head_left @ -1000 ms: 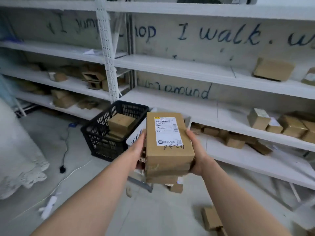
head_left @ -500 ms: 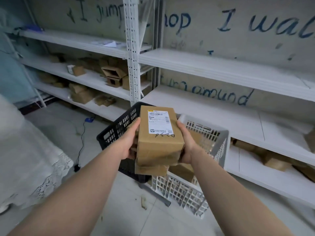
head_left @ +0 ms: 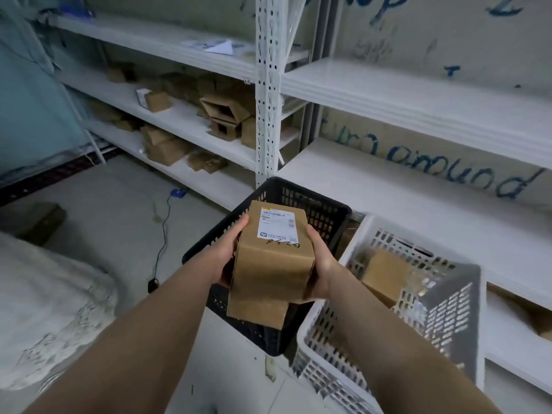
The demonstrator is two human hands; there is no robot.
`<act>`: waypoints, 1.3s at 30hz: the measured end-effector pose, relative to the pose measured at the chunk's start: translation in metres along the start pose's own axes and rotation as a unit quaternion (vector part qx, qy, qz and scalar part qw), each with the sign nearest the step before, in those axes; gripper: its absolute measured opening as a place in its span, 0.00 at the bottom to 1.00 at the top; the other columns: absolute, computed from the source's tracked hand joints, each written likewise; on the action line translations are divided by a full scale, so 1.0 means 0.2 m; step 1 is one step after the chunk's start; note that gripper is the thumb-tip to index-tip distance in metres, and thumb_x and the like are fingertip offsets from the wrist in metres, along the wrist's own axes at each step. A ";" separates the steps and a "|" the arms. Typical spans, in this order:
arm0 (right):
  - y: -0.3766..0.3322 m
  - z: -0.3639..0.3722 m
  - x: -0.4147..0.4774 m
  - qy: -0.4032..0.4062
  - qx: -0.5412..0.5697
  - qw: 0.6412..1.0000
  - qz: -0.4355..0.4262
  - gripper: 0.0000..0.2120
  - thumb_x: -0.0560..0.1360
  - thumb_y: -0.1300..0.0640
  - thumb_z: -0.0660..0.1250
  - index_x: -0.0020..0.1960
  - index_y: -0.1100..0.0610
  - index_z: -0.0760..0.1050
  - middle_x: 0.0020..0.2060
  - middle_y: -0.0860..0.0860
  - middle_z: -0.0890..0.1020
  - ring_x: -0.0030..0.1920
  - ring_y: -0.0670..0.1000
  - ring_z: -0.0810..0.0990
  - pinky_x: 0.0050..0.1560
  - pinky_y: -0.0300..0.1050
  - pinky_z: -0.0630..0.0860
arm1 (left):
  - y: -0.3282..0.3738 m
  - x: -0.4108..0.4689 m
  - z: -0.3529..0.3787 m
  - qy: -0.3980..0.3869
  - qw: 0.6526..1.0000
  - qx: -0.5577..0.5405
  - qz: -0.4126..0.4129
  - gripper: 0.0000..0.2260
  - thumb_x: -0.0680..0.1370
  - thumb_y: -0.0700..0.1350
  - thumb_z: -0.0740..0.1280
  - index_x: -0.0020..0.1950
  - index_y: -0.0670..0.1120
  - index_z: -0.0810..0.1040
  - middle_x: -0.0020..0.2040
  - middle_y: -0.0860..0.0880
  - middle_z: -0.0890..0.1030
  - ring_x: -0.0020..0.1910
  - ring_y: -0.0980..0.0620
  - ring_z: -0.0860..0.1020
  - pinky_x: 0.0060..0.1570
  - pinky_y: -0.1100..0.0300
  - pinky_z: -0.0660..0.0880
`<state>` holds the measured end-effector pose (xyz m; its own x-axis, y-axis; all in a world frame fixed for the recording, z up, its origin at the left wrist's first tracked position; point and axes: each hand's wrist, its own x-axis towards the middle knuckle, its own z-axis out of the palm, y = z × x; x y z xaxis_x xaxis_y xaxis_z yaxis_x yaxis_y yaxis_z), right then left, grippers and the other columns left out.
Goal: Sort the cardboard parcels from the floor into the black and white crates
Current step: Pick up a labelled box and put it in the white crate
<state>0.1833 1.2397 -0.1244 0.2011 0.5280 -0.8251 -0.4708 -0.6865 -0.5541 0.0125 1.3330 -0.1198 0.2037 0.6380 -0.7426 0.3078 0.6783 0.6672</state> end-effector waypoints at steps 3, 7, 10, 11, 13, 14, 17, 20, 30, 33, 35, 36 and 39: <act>-0.05 0.07 0.14 0.010 0.035 0.999 0.026 0.55 0.47 0.20 0.69 0.61 0.58 0.76 0.55 0.62 0.82 0.56 0.65 0.79 0.60 0.64 0.73 | 0.07 0.18 -0.05 -0.006 1.000 0.028 -0.004 0.55 0.42 0.81 0.68 0.61 0.50 0.79 0.58 0.41 0.81 0.58 0.36 0.77 0.62 0.36 0.70; -0.09 0.15 0.32 0.030 0.093 0.994 0.054 0.57 0.44 0.21 0.71 0.62 0.58 0.76 0.55 0.62 0.81 0.56 0.65 0.79 0.58 0.65 0.74 | 0.17 0.42 -0.10 -0.029 0.996 0.076 -0.034 0.55 0.41 0.82 0.67 0.60 0.51 0.80 0.56 0.42 0.82 0.55 0.37 0.79 0.60 0.37 0.72; -0.12 0.20 0.41 0.039 0.139 0.987 0.066 0.51 0.53 0.21 0.69 0.60 0.59 0.78 0.52 0.62 0.83 0.54 0.64 0.80 0.54 0.61 0.76 | 0.24 0.53 -0.13 -0.054 0.989 0.124 -0.051 0.57 0.42 0.83 0.64 0.62 0.50 0.78 0.60 0.41 0.80 0.57 0.37 0.78 0.61 0.38 0.71; -0.13 0.21 0.43 0.044 0.149 0.986 0.067 0.48 0.56 0.21 0.67 0.58 0.60 0.78 0.49 0.62 0.84 0.52 0.63 0.81 0.53 0.60 0.77 | 0.26 0.57 -0.13 -0.064 0.988 0.128 -0.064 0.56 0.44 0.83 0.63 0.62 0.50 0.78 0.59 0.41 0.80 0.57 0.37 0.78 0.61 0.38 0.71; -0.14 0.22 0.46 0.051 0.168 0.982 0.068 0.43 0.60 0.22 0.66 0.53 0.61 0.79 0.40 0.62 0.85 0.48 0.61 0.81 0.47 0.57 0.77 | 0.29 0.67 -0.13 -0.091 0.984 0.131 -0.074 0.52 0.49 0.83 0.64 0.61 0.48 0.79 0.57 0.40 0.81 0.56 0.37 0.79 0.61 0.39 0.72; -0.15 0.23 0.48 0.053 0.181 0.980 0.064 0.40 0.63 0.23 0.65 0.51 0.60 0.79 0.36 0.62 0.85 0.46 0.61 0.81 0.45 0.56 0.77 | 0.30 0.70 -0.12 -0.102 0.983 0.134 -0.074 0.53 0.49 0.83 0.64 0.62 0.48 0.79 0.58 0.40 0.81 0.57 0.37 0.78 0.62 0.39 0.72; -0.14 0.23 0.54 0.065 0.216 0.974 0.029 0.35 0.67 0.26 0.63 0.50 0.58 0.81 0.37 0.59 0.86 0.43 0.60 0.82 0.45 0.55 0.77 | 0.31 0.81 -0.10 -0.136 0.978 0.142 -0.070 0.52 0.51 0.81 0.64 0.66 0.50 0.76 0.63 0.41 0.79 0.62 0.38 0.75 0.65 0.39 0.69; -0.11 0.22 0.60 0.074 0.257 0.964 -0.011 0.32 0.70 0.29 0.63 0.55 0.55 0.81 0.44 0.57 0.86 0.42 0.58 0.84 0.47 0.53 0.78 | 0.28 0.89 -0.09 -0.185 0.972 0.120 -0.075 0.38 0.63 0.74 0.65 0.63 0.49 0.78 0.57 0.42 0.82 0.58 0.40 0.78 0.62 0.43 0.72; 0.06 0.22 0.77 0.105 0.281 0.953 -0.048 0.24 0.78 0.42 0.56 0.56 0.59 0.80 0.43 0.57 0.86 0.40 0.57 0.84 0.42 0.46 0.78 | 0.11 1.10 -0.04 -0.197 0.972 0.115 -0.051 0.19 0.76 0.59 0.61 0.53 0.46 0.82 0.49 0.41 0.85 0.56 0.39 0.80 0.65 0.43 0.70; 0.09 0.24 0.82 0.114 0.271 0.955 -0.045 0.23 0.78 0.44 0.55 0.52 0.59 0.80 0.42 0.56 0.85 0.44 0.58 0.82 0.46 0.49 0.77 | 0.08 1.14 -0.05 -0.211 0.967 0.133 -0.058 0.18 0.78 0.59 0.60 0.52 0.48 0.82 0.48 0.42 0.85 0.54 0.39 0.81 0.64 0.41 0.71; 0.10 0.24 0.84 0.117 0.265 0.956 -0.045 0.22 0.79 0.45 0.53 0.48 0.58 0.80 0.37 0.55 0.85 0.41 0.57 0.82 0.44 0.47 0.76 | 0.07 1.15 -0.05 -0.222 0.963 0.143 -0.060 0.19 0.77 0.60 0.59 0.53 0.48 0.83 0.48 0.42 0.86 0.53 0.40 0.81 0.65 0.41 0.71; 0.11 0.23 0.85 0.117 0.264 0.956 -0.044 0.22 0.79 0.46 0.52 0.47 0.58 0.80 0.35 0.54 0.85 0.39 0.56 0.82 0.42 0.46 0.76 | 0.07 1.15 -0.05 -0.226 0.961 0.148 -0.060 0.19 0.77 0.60 0.59 0.52 0.49 0.83 0.48 0.43 0.86 0.53 0.40 0.81 0.65 0.41 0.71; 0.11 0.23 0.84 0.131 0.258 0.956 -0.048 0.22 0.79 0.48 0.51 0.44 0.58 0.79 0.32 0.53 0.84 0.37 0.55 0.81 0.40 0.46 0.74 | 0.07 1.14 -0.05 -0.231 0.955 0.183 -0.045 0.19 0.77 0.60 0.60 0.51 0.50 0.83 0.48 0.45 0.86 0.56 0.42 0.80 0.68 0.42 0.67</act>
<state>0.1681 1.3373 -0.2704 0.4415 0.3857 -0.8101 -0.7870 -0.2671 -0.5561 0.0541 1.4912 -0.2781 0.5225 0.2971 -0.7992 0.6310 0.4957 0.5968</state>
